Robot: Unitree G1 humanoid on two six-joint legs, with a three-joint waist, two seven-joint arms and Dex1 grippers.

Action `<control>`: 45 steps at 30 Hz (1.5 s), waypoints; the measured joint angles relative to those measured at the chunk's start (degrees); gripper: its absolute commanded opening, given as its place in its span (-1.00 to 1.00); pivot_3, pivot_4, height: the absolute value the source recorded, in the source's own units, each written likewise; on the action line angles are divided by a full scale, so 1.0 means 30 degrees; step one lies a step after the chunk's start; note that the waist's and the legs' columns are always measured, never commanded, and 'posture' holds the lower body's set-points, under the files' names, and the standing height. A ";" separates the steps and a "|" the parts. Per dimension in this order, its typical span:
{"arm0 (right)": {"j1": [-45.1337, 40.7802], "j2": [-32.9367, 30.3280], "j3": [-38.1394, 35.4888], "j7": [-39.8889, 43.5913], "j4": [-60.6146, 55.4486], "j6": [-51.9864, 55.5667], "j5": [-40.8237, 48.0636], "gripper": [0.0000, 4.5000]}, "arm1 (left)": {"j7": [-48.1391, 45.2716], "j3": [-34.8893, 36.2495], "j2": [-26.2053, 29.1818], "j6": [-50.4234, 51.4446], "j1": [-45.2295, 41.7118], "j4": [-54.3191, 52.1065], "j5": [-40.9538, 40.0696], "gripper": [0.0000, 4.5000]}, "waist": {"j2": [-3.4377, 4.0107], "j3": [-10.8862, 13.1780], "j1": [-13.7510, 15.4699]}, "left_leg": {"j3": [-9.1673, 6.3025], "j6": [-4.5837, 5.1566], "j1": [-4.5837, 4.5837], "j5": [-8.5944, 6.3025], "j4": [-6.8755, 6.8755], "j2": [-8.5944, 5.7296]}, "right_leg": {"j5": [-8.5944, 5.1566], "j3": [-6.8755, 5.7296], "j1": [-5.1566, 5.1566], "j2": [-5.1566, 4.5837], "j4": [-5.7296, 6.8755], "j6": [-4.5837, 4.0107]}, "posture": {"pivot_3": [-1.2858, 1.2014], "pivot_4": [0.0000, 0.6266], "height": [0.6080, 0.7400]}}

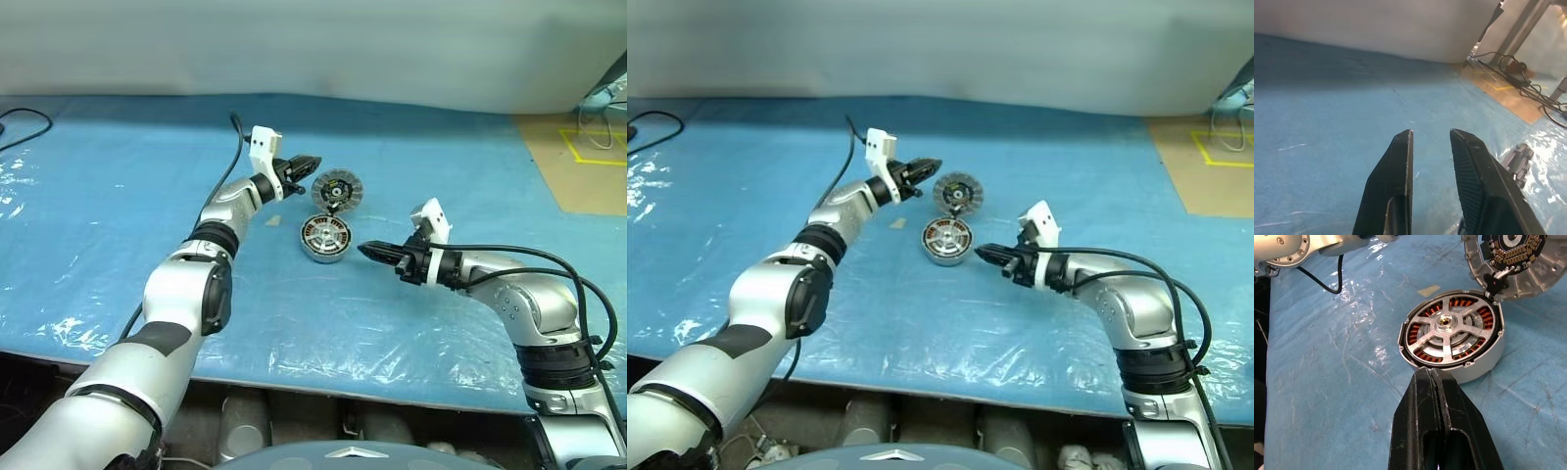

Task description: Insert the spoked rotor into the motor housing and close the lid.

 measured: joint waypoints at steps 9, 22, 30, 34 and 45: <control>0.0227 -0.0104 0.0001 -0.0225 -0.0004 -0.0130 -0.0066 -1.00 | -0.2009 -0.0278 0.0007 0.0054 -0.0162 -0.0023 0.0969 -0.44 | -0.0002 0.0001 0.0023 | -0.0019 0.0002 0.0009 0.0000 -0.0001 -0.0019 | -0.0002 -0.0015 0.0024 -0.0028 -0.0001 0.0002 | 0.03 -0.52 1.00; 0.0385 -0.1546 -0.0358 0.0329 -0.0041 -0.0126 0.0364 -1.00 | -0.9080 -0.2896 0.0747 0.1197 0.0930 -0.0566 0.2833 -0.44 | -0.0009 0.0012 0.0083 | -0.0012 0.0041 0.0006 0.0022 -0.0005 -0.0041 | -0.0034 -0.0047 0.0033 -0.0091 -0.0014 -0.0046 | 0.03 -0.52 1.00; 0.0340 -0.2622 -0.1084 0.0716 0.0095 -0.0306 0.0405 -1.00 | -0.9754 -0.4736 0.1107 -0.1093 0.1782 -0.1366 0.4487 -0.44 | -0.0011 0.0012 0.0118 | -0.0012 0.0067 0.0010 0.0036 -0.0012 -0.0041 | -0.0035 -0.0060 0.0041 -0.0102 -0.0014 -0.0049 | 0.03 -0.52 1.00; 0.0273 -0.2600 -0.1080 0.0592 0.0158 -0.0470 0.0361 -1.00 | -1.0321 -0.5779 0.1470 -0.3493 0.2289 -0.2181 0.5316 -0.44 | -0.0009 0.0010 0.0137 | -0.0008 0.0070 0.0069 0.0036 -0.0026 -0.0041 | -0.0051 -0.0061 0.0111 -0.0134 -0.0027 -0.0036 | 0.03 -0.52 1.00; 0.0213 -0.2295 -0.1055 0.0240 0.0158 -0.0547 0.0408 -1.00 | -1.1416 -0.4762 0.1698 -0.2017 0.2551 -0.2784 0.3966 -0.44 | -0.0006 0.0016 0.0143 | -0.0005 0.0107 0.0011 0.0060 -0.0042 -0.0050 | -0.0049 -0.0085 0.0046 -0.0206 -0.0016 -0.0035 | 0.03 -0.52 1.00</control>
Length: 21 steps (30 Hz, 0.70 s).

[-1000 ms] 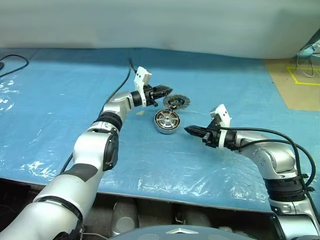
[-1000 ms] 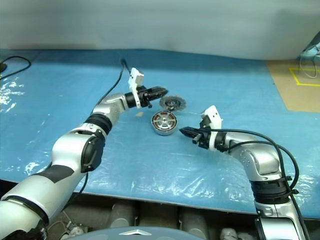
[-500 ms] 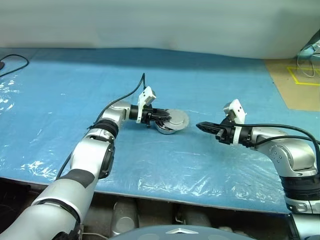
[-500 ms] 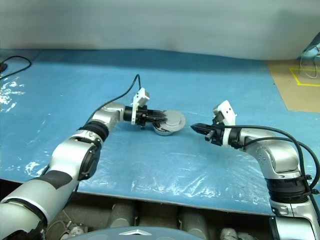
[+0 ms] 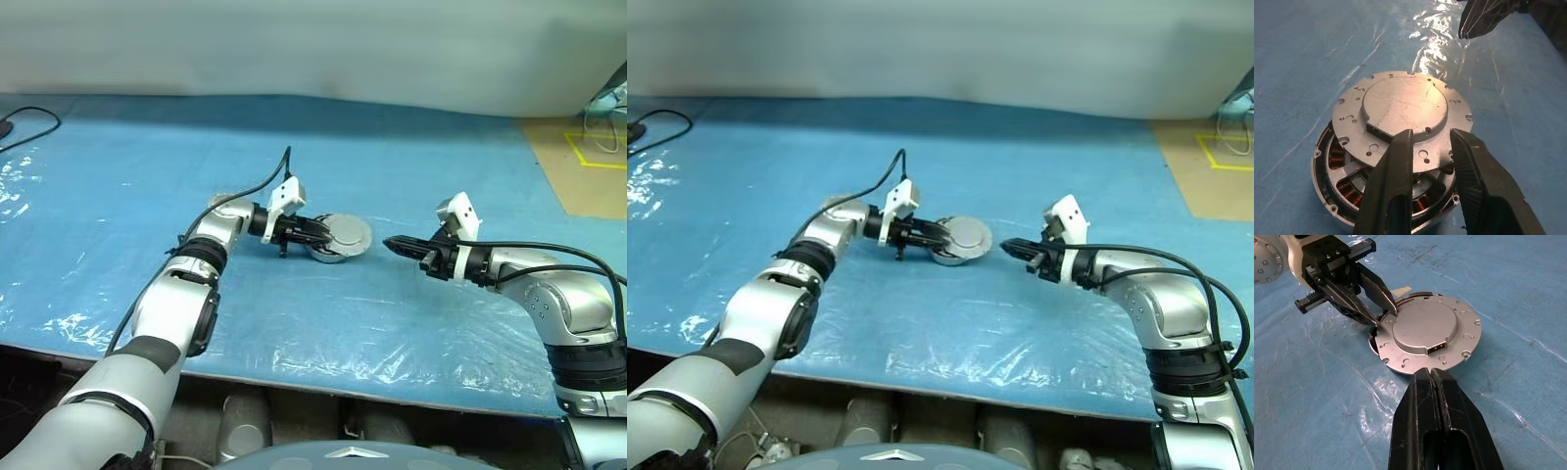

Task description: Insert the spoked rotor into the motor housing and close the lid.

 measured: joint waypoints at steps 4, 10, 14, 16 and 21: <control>-0.0046 0.0118 -0.0011 0.0003 -0.0002 -0.0057 0.0107 -1.00 | -0.1214 0.0756 0.0648 0.2288 0.1175 -0.4036 -0.1914 -0.44 | 0.0007 0.0006 -0.0045 | 0.0005 -0.0001 -0.0011 -0.0001 -0.0028 0.0009 | -0.0001 -0.0007 -0.0020 0.0000 0.0002 -0.0002 | 0.03 -0.52 1.00; -0.0339 0.0239 -0.0068 0.0033 -0.0015 -0.0229 0.0323 -1.00 | -0.0547 0.1003 0.2071 0.7355 0.5421 -1.2856 -0.4480 -0.44 | 0.0053 0.0033 -0.0236 | 0.0039 0.0002 -0.0012 -0.0003 -0.0048 0.0020 | -0.0008 -0.0002 -0.0043 -0.0001 0.0001 -0.0011 | 0.03 -0.52 1.00; -0.0587 0.0228 -0.0122 0.0277 -0.0373 -0.0190 0.0659 -1.00 | 0.0929 0.0819 0.3551 0.7073 0.9511 -1.6861 -0.4435 -0.44 | 0.0065 0.0038 -0.0403 | 0.0068 0.0018 0.0008 -0.0012 -0.0077 0.0024 | -0.0024 0.0024 -0.0050 0.0002 -0.0009 0.0005 | 0.03 -0.52 1.00; -0.0613 0.0105 -0.0114 0.0473 -0.0718 -0.0187 0.0754 -1.00 | 0.2026 0.0875 0.3807 0.7129 1.0879 -1.7607 -0.4402 -0.44 | 0.0073 0.0051 -0.0281 | 0.0070 0.0065 -0.0006 -0.0030 -0.0070 0.0026 | -0.0026 0.0017 -0.0056 0.0002 -0.0006 0.0010 | 0.03 -0.52 1.00; -0.0401 0.0027 0.0183 0.0619 -0.1114 -0.0242 0.0736 -1.00 | 0.4072 0.1173 0.3882 0.7689 1.2487 -2.0882 -0.5252 -0.44 | 0.0070 0.0053 -0.0253 | 0.0116 0.0083 -0.0015 -0.0011 -0.0046 0.0011 | -0.0029 0.0045 -0.0036 -0.0037 -0.0021 0.0015 | 0.03 -0.52 1.00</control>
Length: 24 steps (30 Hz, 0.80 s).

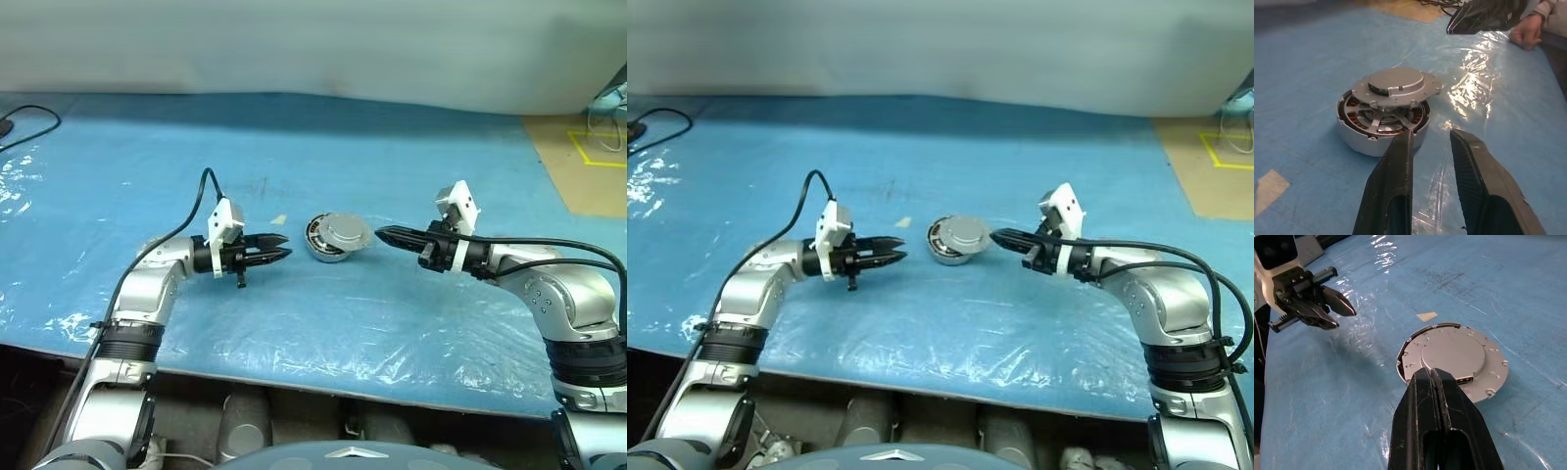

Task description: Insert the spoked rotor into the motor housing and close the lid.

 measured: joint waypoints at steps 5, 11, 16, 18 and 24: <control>0.1021 0.0058 0.0370 -0.0324 -0.0100 -0.0344 -0.0516 -0.74 | 0.1634 -0.0286 -0.0449 0.0285 0.1956 -0.1123 -0.0358 -0.46 | 0.0001 0.0001 -0.0078 | 0.0003 -0.0003 0.0003 0.0001 -0.0038 0.0017 | -0.0016 -0.0013 -0.0034 0.0042 0.0016 0.0023 | 0.03 -0.52 1.00; 0.0737 0.0378 0.0377 -0.0522 -0.0075 -0.0839 -0.0510 0.18 | 0.2715 -0.0404 -0.0405 0.0476 0.2070 -0.1847 -0.0804 -0.46 | 0.0002 0.0001 -0.0109 | 0.0007 0.0004 0.0014 -0.0002 -0.0017 0.0014 | -0.0015 0.0007 -0.0027 0.0032 0.0023 0.0028 | 0.03 -0.52 1.00; -0.0912 0.0719 0.0927 -0.0421 0.0300 -0.1361 -0.0807 0.97 | 0.3056 -0.0543 -0.0339 0.0483 0.1364 -0.1763 -0.0998 -0.46 | 0.0002 0.0000 -0.0109 | 0.0008 -0.0022 0.0018 0.0015 -0.0002 0.0011 | -0.0013 0.0004 -0.0027 0.0036 0.0046 0.0025 | 0.03 -0.52 1.00; -0.1556 0.1105 0.1408 -0.0565 0.1076 -0.1726 -0.1302 0.97 | 0.3148 -0.0552 -0.0218 0.0427 0.1206 -0.1732 -0.1000 -0.46 | 0.0004 -0.0002 -0.0143 | 0.0009 -0.0030 0.0016 0.0020 0.0007 0.0007 | -0.0013 0.0008 -0.0027 0.0036 0.0047 0.0024 | 0.03 -0.52 1.00; -0.1979 0.1483 0.2268 -0.0491 0.2219 -0.2244 -0.2023 0.97 | 0.3356 -0.0696 -0.0028 0.0372 0.1380 -0.1705 -0.1014 -0.46 | 0.0005 -0.0002 -0.0139 | 0.0010 -0.0035 0.0004 0.0022 0.0011 0.0007 | -0.0012 0.0002 -0.0028 0.0036 0.0049 0.0024 | 0.03 -0.52 1.00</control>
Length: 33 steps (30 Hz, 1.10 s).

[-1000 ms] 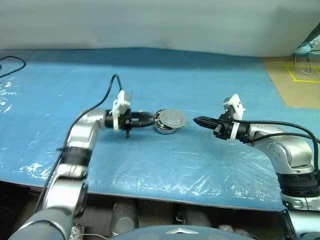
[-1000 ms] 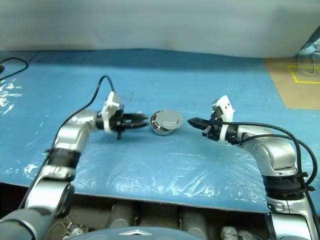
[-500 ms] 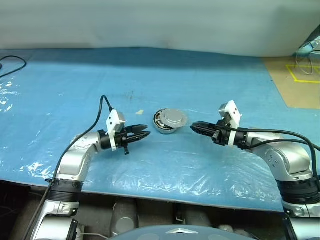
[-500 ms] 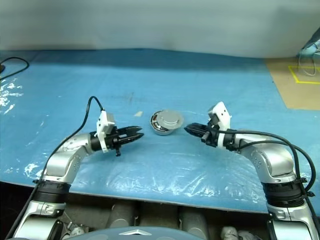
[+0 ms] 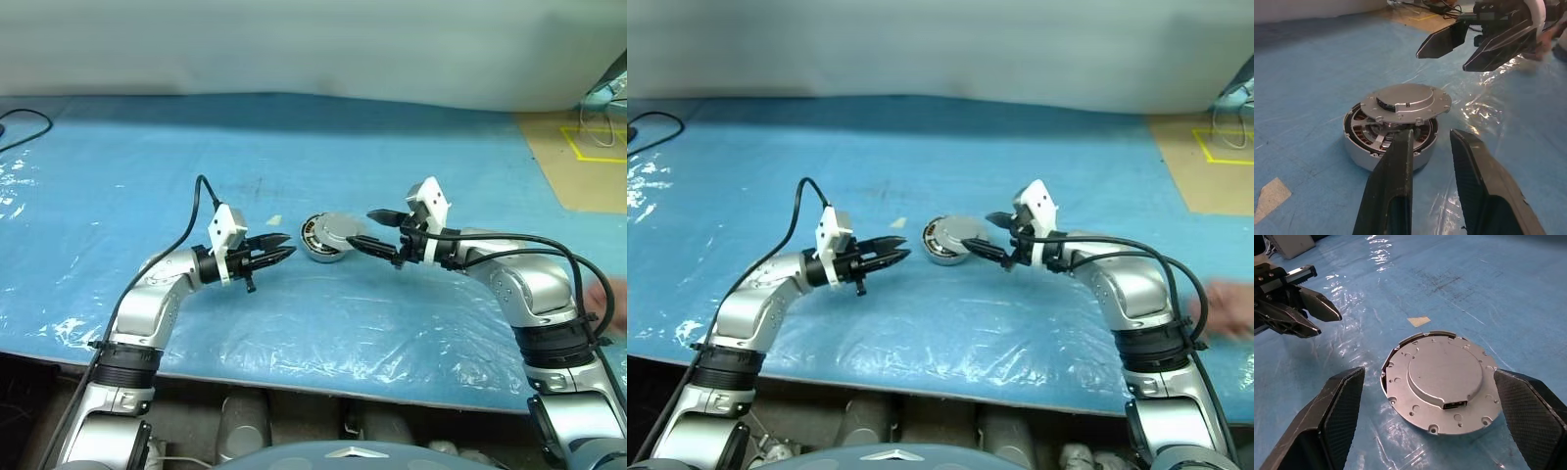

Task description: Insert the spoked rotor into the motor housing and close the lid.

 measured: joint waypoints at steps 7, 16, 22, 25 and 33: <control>0.0885 -0.0725 -0.0320 0.0776 -0.0125 0.0008 0.0086 0.97 | 0.0131 0.0003 0.0310 -0.0079 0.0133 0.0002 -0.0027 -0.46 | 0.0000 0.0000 0.0035 | -0.0001 0.0003 0.0012 -0.0001 0.0025 0.0002 | 0.0001 0.0001 0.0012 0.0000 0.0022 -0.0001 | 0.03 -0.52 1.00; 0.1311 -0.0718 -0.0424 0.0758 -0.0467 0.0050 0.0091 0.97 | -0.0142 -0.0001 0.0418 -0.0317 -0.0033 0.0656 -0.0036 -0.46 | 0.0002 -0.0001 0.0024 | 0.0000 0.0005 0.0013 -0.0001 0.0037 0.0001 | 0.0004 0.0004 0.0012 -0.0001 0.0034 -0.0005 | 0.03 -0.52 1.00; 0.1669 -0.0720 -0.0450 0.0670 -0.0469 0.0047 0.0089 0.97 | -0.0114 -0.0333 0.0410 -0.0378 -0.0058 0.0727 -0.0026 -0.46 | 0.0002 -0.0001 0.0030 | 0.0000 0.0007 0.0016 -0.0002 0.0041 0.0001 | 0.0004 0.0003 0.0013 -0.0001 0.0037 -0.0005 | 0.03 -0.52 1.00; 0.1673 -0.0729 -0.0605 0.0640 -0.0470 0.0046 0.0088 0.97 | -0.0049 -0.0360 0.0410 -0.0373 -0.0130 0.0728 -0.0030 -0.46 | 0.0002 -0.0001 0.0023 | 0.0000 0.0007 0.0019 -0.0001 0.0043 0.0001 | 0.0005 0.0003 0.0013 0.0000 0.0041 -0.0006 | 0.03 -0.52 1.00; 0.1625 -0.0731 -0.0612 0.0693 -0.0469 0.0038 0.0086 0.97 | 0.0059 -0.0362 0.0367 -0.0373 -0.0759 0.0808 -0.0041 -0.46 | 0.0003 -0.0002 0.0012 | 0.0000 0.0007 0.0017 0.0001 0.0047 -0.0001 | 0.0005 0.0002 0.0014 0.0002 0.0042 -0.0006 | 0.03 -0.52 1.00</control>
